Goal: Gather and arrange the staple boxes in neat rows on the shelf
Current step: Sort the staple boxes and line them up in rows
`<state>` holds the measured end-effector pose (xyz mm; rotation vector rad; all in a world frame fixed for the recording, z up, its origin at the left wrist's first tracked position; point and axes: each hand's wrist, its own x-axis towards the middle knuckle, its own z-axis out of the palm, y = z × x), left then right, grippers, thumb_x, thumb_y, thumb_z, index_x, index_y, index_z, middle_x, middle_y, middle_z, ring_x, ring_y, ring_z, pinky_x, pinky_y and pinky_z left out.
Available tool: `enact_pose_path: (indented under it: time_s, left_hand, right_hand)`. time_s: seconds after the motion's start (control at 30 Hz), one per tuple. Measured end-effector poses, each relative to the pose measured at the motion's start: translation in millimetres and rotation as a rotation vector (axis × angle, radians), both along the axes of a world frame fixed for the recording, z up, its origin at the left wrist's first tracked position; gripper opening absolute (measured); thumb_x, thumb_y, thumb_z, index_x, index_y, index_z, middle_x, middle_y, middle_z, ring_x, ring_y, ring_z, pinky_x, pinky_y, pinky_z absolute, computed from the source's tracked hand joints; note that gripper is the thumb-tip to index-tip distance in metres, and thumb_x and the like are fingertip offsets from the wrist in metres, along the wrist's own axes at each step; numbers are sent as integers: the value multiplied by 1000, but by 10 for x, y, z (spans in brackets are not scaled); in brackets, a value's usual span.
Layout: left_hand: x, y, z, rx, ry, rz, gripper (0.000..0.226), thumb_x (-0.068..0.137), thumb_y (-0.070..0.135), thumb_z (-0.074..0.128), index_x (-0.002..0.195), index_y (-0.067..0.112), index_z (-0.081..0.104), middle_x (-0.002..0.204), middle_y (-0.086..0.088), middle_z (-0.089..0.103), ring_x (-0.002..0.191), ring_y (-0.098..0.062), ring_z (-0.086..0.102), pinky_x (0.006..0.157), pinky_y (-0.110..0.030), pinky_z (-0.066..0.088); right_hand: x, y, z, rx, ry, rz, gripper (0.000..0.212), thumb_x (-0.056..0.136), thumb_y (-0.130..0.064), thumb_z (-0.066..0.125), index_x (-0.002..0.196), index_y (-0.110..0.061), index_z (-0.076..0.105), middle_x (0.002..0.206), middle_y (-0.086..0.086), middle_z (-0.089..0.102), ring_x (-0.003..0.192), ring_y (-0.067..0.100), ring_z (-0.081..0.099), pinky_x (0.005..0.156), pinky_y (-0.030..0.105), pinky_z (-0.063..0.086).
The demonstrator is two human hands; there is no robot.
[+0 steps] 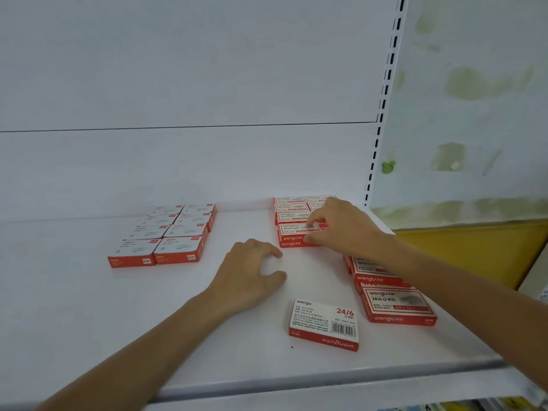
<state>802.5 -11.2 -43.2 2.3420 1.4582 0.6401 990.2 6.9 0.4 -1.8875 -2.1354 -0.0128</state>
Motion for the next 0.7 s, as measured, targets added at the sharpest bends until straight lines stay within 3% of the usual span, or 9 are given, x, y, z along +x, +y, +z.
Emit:
enact_pose_path:
  time_s: [0.27, 0.47, 0.6, 0.7]
  left_hand:
    - [-8, -83, 72, 76, -113, -96, 20, 88, 21, 55, 103, 32, 63, 118, 8, 54, 115, -7, 45, 93, -16, 27]
    - [134, -176, 192, -2, -143, -200, 21, 90, 24, 53, 107, 32, 63, 119, 10, 55, 111, -3, 47, 92, -15, 33]
    - [346, -153, 229, -45, -144, -228, 25, 91, 27, 52, 115, 30, 59, 121, 13, 54, 107, -1, 48, 92, -16, 35]
    - [535, -130, 239, -102, -127, -244, 30, 92, 31, 50, 121, 27, 55, 124, 11, 55, 108, -3, 49, 92, -19, 37]
  right_hand:
    - [-15, 84, 6, -25, -73, -23, 36, 82, -46, 61, 111, -25, 59, 111, -1, 59, 94, 15, 50, 78, 30, 40]
    - [185, -18, 114, -62, 211, 30, 40, 88, -43, 56, 120, -20, 58, 109, 3, 64, 91, 13, 57, 81, 25, 44]
    - [403, -137, 163, -59, 165, -70, 37, 91, -41, 52, 119, -19, 58, 114, 4, 63, 97, 17, 59, 88, 32, 48]
    - [599, -237, 145, -184, 104, -187, 42, 91, -46, 49, 119, -16, 56, 102, 4, 65, 88, 17, 62, 76, 28, 49]
